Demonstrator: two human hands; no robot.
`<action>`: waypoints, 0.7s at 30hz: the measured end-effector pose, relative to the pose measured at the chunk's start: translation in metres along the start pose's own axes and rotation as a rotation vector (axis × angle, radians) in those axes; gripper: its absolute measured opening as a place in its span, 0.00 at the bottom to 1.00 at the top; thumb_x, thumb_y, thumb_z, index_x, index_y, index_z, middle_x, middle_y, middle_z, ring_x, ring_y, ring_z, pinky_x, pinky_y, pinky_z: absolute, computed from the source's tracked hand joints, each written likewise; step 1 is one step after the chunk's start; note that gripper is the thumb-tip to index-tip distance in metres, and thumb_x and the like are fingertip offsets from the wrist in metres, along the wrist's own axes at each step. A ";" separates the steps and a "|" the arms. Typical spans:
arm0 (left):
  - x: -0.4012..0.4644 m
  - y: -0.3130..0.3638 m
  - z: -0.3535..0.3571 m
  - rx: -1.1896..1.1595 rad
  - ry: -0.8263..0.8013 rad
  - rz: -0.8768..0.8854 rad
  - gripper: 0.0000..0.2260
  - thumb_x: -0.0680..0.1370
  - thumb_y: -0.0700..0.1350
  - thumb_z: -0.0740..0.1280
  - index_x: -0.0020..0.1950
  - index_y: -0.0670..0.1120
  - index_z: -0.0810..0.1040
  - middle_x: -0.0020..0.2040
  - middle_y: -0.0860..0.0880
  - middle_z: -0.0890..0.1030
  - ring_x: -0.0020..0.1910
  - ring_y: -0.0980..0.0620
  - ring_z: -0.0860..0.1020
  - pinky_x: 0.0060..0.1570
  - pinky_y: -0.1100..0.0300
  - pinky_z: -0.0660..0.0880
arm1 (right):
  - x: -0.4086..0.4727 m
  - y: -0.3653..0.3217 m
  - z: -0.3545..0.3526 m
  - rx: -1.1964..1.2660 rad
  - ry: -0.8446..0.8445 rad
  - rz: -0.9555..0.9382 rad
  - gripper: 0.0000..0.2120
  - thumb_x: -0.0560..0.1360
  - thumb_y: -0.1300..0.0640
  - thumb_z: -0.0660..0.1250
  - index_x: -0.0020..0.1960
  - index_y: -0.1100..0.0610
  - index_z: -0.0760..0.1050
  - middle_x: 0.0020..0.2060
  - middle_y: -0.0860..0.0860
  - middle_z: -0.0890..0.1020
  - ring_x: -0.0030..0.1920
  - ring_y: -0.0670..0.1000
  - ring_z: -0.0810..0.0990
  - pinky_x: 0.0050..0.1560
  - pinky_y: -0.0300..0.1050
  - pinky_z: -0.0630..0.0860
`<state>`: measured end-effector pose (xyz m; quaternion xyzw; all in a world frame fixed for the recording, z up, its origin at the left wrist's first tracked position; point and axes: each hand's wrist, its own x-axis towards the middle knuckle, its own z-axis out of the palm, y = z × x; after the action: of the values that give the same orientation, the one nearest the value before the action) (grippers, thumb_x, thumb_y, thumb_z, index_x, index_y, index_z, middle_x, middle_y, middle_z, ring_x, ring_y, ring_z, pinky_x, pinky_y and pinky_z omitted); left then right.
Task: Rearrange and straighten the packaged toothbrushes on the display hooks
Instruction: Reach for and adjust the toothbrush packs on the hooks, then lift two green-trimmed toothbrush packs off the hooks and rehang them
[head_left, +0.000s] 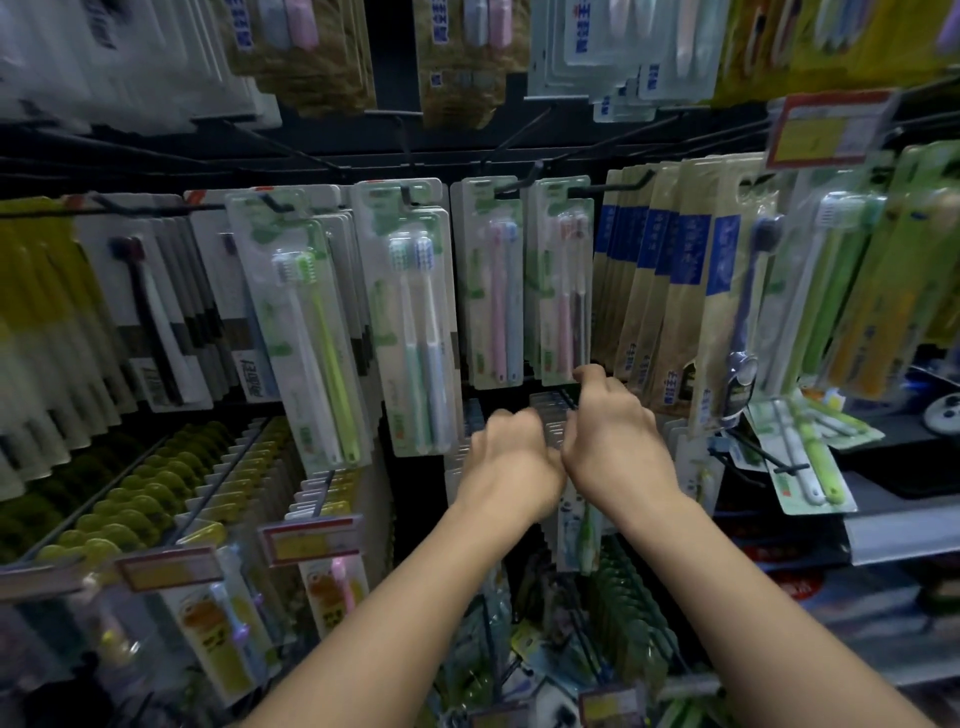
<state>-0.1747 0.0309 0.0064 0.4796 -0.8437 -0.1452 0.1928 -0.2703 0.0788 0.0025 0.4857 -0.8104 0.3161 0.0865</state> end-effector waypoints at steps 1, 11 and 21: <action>-0.004 -0.001 0.000 0.011 0.003 0.031 0.13 0.83 0.48 0.64 0.66 0.47 0.78 0.64 0.44 0.75 0.65 0.40 0.76 0.54 0.49 0.76 | -0.002 0.001 0.000 -0.003 0.014 -0.009 0.22 0.80 0.57 0.66 0.72 0.57 0.66 0.63 0.59 0.77 0.61 0.65 0.78 0.54 0.56 0.76; -0.038 -0.028 -0.011 -0.064 0.182 0.313 0.11 0.80 0.46 0.64 0.59 0.47 0.82 0.56 0.48 0.80 0.56 0.44 0.81 0.55 0.46 0.80 | -0.021 -0.003 0.002 -0.044 0.124 -0.071 0.13 0.82 0.55 0.63 0.66 0.56 0.72 0.59 0.56 0.79 0.56 0.61 0.81 0.49 0.53 0.76; -0.057 -0.065 -0.030 -0.116 0.374 0.370 0.07 0.78 0.46 0.66 0.53 0.50 0.83 0.48 0.54 0.81 0.47 0.51 0.80 0.49 0.52 0.79 | -0.032 -0.019 0.011 0.053 0.186 -0.130 0.14 0.81 0.53 0.67 0.65 0.55 0.76 0.57 0.53 0.79 0.54 0.57 0.81 0.48 0.48 0.73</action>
<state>-0.0852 0.0458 -0.0062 0.3239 -0.8569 -0.0645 0.3958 -0.2358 0.0897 -0.0126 0.5079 -0.7569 0.3749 0.1690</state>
